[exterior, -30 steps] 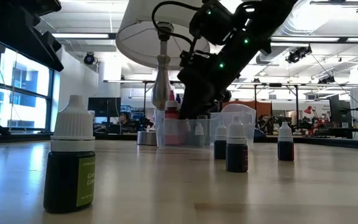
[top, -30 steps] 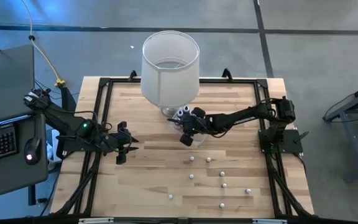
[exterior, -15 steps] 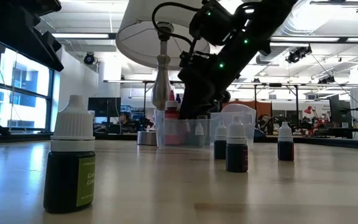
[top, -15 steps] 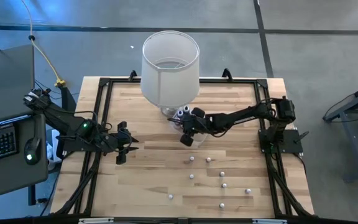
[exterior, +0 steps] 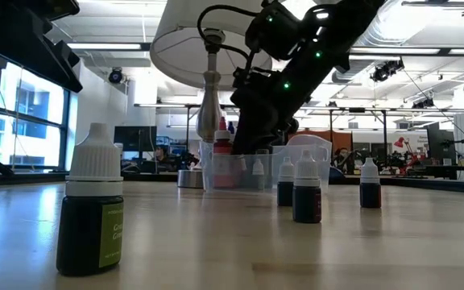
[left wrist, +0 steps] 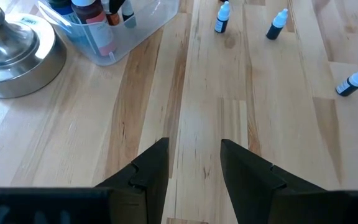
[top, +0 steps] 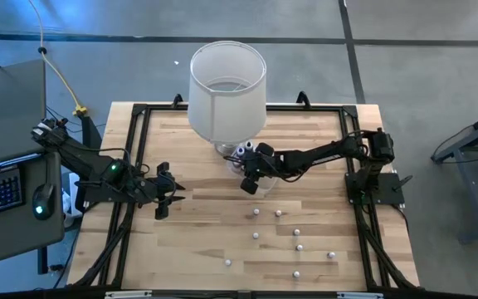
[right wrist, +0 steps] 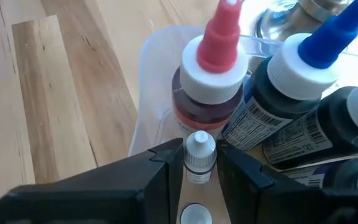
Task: Pick & Place food coloring
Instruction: Put the small orange food coloring bottle into the transparent bin, then put the small green food coloring bottle into the transparent bin
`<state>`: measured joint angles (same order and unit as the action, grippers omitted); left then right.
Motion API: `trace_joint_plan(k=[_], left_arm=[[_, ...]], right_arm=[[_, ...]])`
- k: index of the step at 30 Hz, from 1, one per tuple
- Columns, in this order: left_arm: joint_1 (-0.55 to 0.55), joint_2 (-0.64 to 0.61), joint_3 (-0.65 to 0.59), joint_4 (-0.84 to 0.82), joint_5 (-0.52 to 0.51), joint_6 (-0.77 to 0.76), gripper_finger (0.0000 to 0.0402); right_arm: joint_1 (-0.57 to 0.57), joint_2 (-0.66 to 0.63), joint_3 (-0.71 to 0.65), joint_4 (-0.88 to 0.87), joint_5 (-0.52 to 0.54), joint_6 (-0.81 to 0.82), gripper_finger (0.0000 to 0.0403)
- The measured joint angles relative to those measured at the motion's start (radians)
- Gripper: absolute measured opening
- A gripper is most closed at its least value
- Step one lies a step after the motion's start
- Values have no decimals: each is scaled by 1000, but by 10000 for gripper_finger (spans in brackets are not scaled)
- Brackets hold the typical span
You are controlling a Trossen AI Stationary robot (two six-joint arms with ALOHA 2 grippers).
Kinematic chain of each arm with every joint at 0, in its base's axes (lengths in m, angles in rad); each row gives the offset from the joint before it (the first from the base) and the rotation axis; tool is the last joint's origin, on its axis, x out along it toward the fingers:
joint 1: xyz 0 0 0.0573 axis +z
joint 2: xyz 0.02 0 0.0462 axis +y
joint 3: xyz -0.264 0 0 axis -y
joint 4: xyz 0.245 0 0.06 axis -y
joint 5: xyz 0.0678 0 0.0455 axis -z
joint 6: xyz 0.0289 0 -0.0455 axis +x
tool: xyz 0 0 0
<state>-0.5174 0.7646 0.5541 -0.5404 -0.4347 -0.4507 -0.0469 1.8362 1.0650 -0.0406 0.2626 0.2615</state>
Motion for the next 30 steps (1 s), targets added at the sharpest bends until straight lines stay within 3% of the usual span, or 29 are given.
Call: trace_joint_plan(k=[22, 30], left_arm=[[0, 0, 0, 1, 0, 0, 142], [0, 0, 0, 1, 0, 0, 142]], right_arm=[[-55, 10, 0, -1, -28, 0, 89], [-64, 34, 0, 2, -7, -18, 150]])
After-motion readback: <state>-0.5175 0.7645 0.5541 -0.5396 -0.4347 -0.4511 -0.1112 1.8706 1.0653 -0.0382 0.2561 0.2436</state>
